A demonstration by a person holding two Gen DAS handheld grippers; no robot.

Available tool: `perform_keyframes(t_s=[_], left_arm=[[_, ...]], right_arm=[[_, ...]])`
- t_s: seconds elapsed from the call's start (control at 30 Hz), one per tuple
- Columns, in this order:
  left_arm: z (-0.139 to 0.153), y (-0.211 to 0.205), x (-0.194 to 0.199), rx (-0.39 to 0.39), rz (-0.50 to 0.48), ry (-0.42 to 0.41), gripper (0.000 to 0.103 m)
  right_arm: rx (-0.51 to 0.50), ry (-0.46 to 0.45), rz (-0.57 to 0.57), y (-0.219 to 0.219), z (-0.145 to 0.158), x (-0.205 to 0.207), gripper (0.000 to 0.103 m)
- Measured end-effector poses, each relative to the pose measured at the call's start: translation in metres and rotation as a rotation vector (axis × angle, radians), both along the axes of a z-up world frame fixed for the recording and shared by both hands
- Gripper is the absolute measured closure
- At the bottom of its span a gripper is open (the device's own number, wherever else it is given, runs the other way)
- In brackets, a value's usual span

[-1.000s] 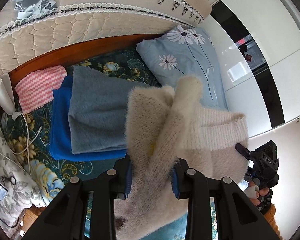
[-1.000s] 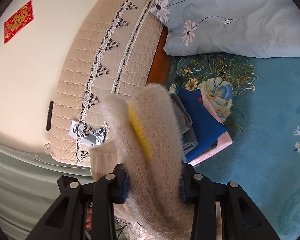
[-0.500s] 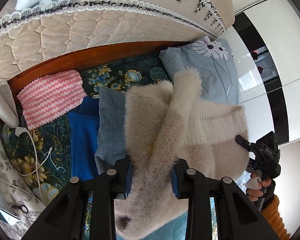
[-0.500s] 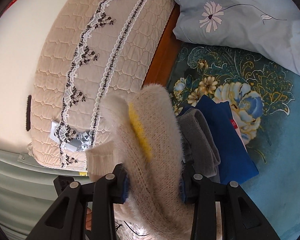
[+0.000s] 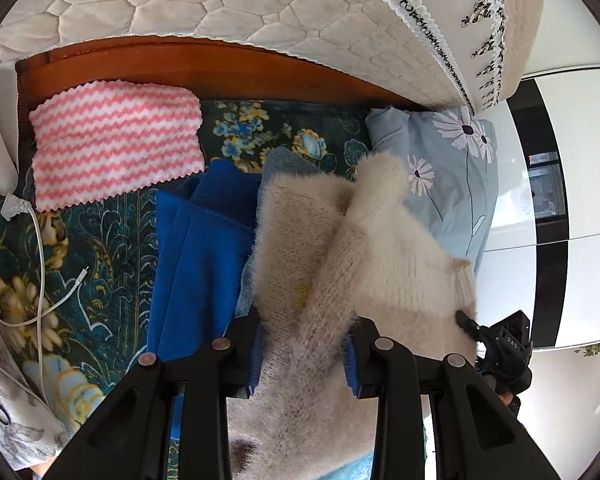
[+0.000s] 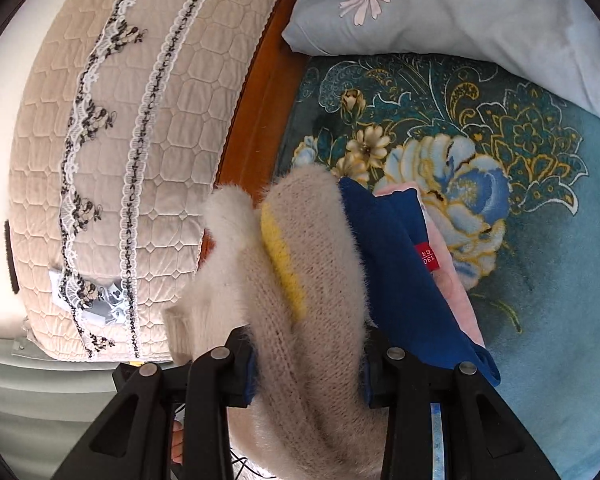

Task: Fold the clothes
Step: 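Carry the folded sweater with both grippers toward the stack of folded clothes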

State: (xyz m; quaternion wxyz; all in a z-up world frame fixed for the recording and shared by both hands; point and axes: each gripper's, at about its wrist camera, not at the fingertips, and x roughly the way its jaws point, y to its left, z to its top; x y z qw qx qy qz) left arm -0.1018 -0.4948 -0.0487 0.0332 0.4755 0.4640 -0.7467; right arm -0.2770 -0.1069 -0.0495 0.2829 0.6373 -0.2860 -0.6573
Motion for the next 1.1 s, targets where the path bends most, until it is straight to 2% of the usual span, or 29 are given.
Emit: perform_keyframes(t_s=[0.07, 0.3, 0.53, 0.67, 0.87, 1.1], left_arm=[[0.008, 0.001, 0.001, -0.029, -0.007, 0.014, 0.07], [0.004, -0.002, 0.003, -0.029, 0.016, 0.007, 0.069], [0.0, -0.006, 0.004, -0.027, 0.04, 0.0, 0.064], [0.011, -0.001, 0.009, -0.063, 0.043, -0.017, 0.063], [0.035, -0.001, 0.02, -0.143, 0.063, -0.02, 0.062], [0.078, 0.009, 0.029, -0.278, 0.044, 0.036, 0.062]], right_arm=[[0.0, 0.008, 0.006, -0.002, 0.001, -0.001, 0.064], [0.009, 0.02, 0.031, -0.005, 0.003, 0.002, 0.063], [0.027, 0.024, 0.037, -0.001, 0.013, 0.007, 0.054], [0.056, 0.044, 0.028, 0.006, 0.023, 0.009, 0.047], [0.078, 0.095, -0.013, 0.025, 0.048, 0.01, 0.046], [0.138, 0.25, 0.015, 0.015, 0.097, 0.02, 0.046]])
